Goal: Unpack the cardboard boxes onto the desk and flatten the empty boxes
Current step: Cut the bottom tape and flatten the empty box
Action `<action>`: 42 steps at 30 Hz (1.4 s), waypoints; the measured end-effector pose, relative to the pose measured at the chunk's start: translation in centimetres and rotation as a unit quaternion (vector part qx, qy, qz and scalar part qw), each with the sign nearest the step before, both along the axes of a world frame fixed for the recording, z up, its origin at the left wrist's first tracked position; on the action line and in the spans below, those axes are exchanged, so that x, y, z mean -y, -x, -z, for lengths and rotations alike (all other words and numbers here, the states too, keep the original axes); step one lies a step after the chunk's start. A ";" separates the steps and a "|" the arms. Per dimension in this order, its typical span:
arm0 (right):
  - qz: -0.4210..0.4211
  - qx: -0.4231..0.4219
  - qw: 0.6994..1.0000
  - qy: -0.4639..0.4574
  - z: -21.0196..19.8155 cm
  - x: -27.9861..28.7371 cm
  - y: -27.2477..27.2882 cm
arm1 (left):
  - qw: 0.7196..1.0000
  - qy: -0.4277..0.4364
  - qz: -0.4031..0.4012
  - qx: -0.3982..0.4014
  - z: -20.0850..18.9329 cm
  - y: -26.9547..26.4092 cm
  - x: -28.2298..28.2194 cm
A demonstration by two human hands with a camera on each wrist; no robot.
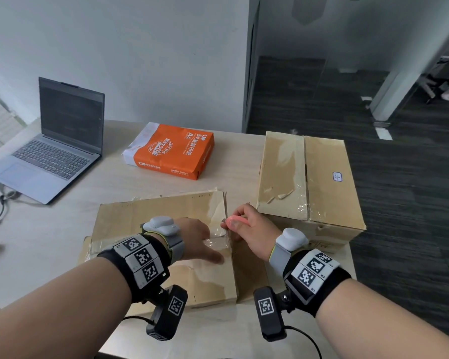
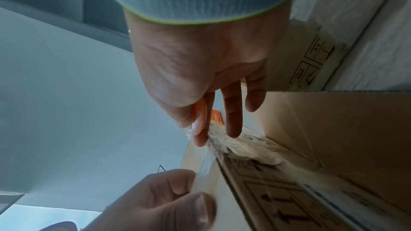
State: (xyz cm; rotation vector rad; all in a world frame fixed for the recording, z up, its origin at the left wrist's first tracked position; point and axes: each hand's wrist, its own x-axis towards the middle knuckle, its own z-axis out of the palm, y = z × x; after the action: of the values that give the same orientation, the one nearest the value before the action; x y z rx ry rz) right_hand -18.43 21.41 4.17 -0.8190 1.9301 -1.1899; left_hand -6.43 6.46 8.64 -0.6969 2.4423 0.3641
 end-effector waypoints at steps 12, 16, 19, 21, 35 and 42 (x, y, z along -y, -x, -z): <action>-0.011 -0.066 0.997 -0.036 0.0 0.0 -0.4 | 0.997 -0.032 -0.063 -0.030 1.1 -0.4 1.4; -0.014 -0.071 0.997 -0.037 -0.4 0.1 -0.4 | 0.997 -0.012 -0.070 -0.043 1.6 -1.1 1.9; -0.015 -0.071 0.997 -0.035 -0.3 0.1 -0.4 | 0.997 -0.016 -0.072 -0.033 1.5 -1.3 1.8; -0.018 -0.072 0.996 -0.040 -0.2 0.2 -0.5 | 0.997 -0.018 -0.075 -0.027 1.3 -1.2 2.0; -0.047 -0.094 0.993 -0.058 -0.5 0.6 -1.5 | 0.980 -0.060 -0.188 0.018 0.6 -4.2 5.1; -0.051 -0.082 0.994 -0.045 -0.7 0.6 -1.5 | 0.981 -0.014 -0.192 0.037 0.9 -3.7 4.7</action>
State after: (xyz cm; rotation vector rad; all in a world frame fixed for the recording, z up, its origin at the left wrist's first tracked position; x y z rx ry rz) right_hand -16.96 20.76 4.89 -0.9815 2.0322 -0.9936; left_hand -2.77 1.77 7.78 -1.1522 2.2211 0.5113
